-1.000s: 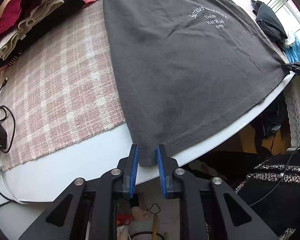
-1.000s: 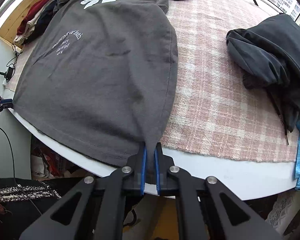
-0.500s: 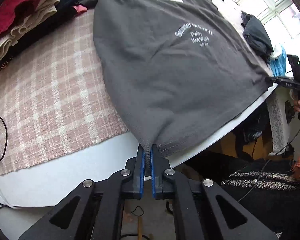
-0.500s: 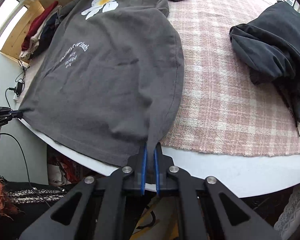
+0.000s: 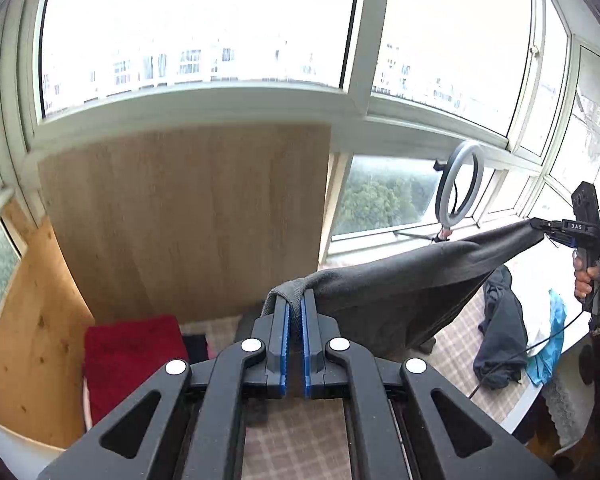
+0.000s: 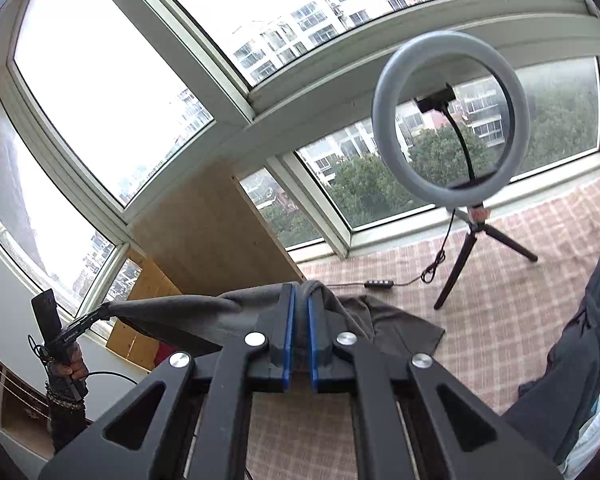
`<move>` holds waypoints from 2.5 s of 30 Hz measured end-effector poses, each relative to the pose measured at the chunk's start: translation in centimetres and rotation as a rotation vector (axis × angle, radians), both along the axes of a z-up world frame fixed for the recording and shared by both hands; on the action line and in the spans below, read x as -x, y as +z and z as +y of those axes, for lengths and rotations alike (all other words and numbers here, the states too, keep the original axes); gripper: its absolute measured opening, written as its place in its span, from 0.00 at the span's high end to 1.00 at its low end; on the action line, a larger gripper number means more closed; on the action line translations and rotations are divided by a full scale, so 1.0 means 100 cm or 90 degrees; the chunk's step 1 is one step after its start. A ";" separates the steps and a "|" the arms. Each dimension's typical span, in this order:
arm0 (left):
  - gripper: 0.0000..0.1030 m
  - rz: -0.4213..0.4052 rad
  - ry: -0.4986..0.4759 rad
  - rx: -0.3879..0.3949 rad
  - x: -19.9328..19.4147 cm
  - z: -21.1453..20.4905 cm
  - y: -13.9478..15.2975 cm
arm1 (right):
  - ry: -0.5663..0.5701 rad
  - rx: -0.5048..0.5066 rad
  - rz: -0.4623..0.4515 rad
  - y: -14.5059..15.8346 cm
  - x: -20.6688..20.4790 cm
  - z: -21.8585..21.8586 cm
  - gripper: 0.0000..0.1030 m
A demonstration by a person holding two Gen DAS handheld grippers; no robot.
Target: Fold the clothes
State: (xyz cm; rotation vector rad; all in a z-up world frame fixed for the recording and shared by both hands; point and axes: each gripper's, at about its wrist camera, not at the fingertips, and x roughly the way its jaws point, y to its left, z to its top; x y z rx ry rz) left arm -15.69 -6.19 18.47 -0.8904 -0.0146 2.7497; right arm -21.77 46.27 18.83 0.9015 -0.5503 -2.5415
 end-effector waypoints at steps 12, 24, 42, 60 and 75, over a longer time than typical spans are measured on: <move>0.96 0.018 -0.080 0.145 -0.148 0.014 0.009 | 0.027 -0.181 0.045 0.039 -0.145 -0.021 0.94; 0.96 -0.368 -0.178 0.043 -0.245 0.003 -0.290 | -0.023 -0.046 -0.340 -0.321 -0.285 -0.009 0.94; 0.96 -0.456 -0.203 0.059 -0.268 0.010 -0.380 | -0.045 -0.139 -0.408 -0.376 -0.295 -0.017 0.94; 0.95 -0.468 -0.164 0.093 -0.276 -0.003 -0.362 | -0.061 -0.224 -0.395 -0.342 -0.248 -0.006 0.67; 0.91 -0.382 -0.326 -0.042 -0.231 0.265 -0.345 | 0.075 -0.284 -0.284 -0.306 0.022 -0.025 0.53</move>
